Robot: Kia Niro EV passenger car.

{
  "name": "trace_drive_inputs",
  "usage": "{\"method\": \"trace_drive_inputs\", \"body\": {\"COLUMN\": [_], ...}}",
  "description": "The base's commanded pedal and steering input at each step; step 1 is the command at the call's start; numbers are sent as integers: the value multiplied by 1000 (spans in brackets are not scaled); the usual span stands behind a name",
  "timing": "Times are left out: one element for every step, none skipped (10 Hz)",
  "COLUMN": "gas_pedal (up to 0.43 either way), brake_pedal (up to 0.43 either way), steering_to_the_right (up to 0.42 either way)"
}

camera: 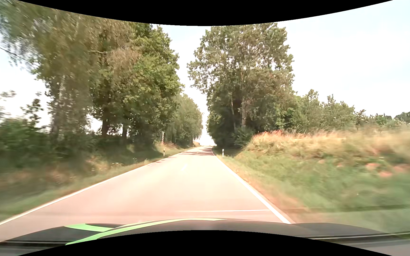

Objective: Follow the waypoints while adhering to traffic rules and regulations

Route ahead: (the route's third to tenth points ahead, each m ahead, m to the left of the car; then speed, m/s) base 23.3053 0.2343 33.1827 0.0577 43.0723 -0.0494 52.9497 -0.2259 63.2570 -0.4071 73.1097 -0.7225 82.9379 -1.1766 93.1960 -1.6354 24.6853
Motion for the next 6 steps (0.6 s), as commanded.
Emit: {"method": "trace_drive_inputs", "body": {"gas_pedal": [220, 228, 228, 228, 228, 240], "brake_pedal": [0, 0, 0, 0, 0, 0], "steering_to_the_right": [4, 4, 4, 4, 4, 4]}}
